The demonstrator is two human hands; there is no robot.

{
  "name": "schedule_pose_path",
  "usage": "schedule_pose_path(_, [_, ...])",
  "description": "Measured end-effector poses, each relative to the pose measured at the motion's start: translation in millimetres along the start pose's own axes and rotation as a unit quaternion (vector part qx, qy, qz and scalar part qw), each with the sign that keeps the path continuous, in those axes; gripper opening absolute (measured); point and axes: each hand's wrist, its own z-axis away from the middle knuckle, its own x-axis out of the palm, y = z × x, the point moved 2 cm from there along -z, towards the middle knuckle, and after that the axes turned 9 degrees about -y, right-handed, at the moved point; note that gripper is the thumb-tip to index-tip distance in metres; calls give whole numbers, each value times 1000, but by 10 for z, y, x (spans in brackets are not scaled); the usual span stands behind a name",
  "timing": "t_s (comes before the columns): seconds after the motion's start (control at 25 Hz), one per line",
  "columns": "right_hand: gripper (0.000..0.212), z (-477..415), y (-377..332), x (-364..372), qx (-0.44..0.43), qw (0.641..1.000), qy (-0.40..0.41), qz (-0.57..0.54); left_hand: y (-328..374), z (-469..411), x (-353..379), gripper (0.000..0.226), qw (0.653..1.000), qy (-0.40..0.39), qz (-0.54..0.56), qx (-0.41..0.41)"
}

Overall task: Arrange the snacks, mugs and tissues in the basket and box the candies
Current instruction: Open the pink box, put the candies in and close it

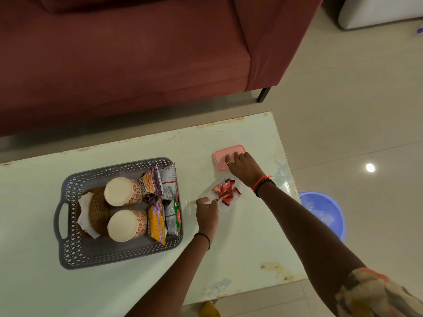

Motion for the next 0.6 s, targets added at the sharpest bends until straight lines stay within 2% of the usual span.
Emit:
schedule_pose_path(0.12, [25, 41, -27, -18, -40, 999, -10, 28, 27, 17, -5, 32, 1000, 3, -4, 4])
schedule_pose_path(0.2, [24, 53, 28, -112, -25, 999, 6, 21, 47, 4, -9, 32, 1000, 5, -7, 10])
schedule_pose_path(0.28, [31, 62, 96, -204, 12, 999, 41, -27, 48, -10, -7, 31, 1000, 7, -5, 12])
schedule_pose_path(0.36, [35, 67, 202, -286, 83, 984, 65, -143, 51, -12, -17, 30, 1000, 12, 1, 11])
schedule_pose_path(0.52, [42, 96, 600, -301, 208, 899, 47, -384, 151, -20, -51, 29, 999, 8, -19, 27])
schedule_pose_path(0.6, [41, 152, 772, -240, 214, 824, 21, -523, 224, -48, -72, 31, 998, -4, -48, 49])
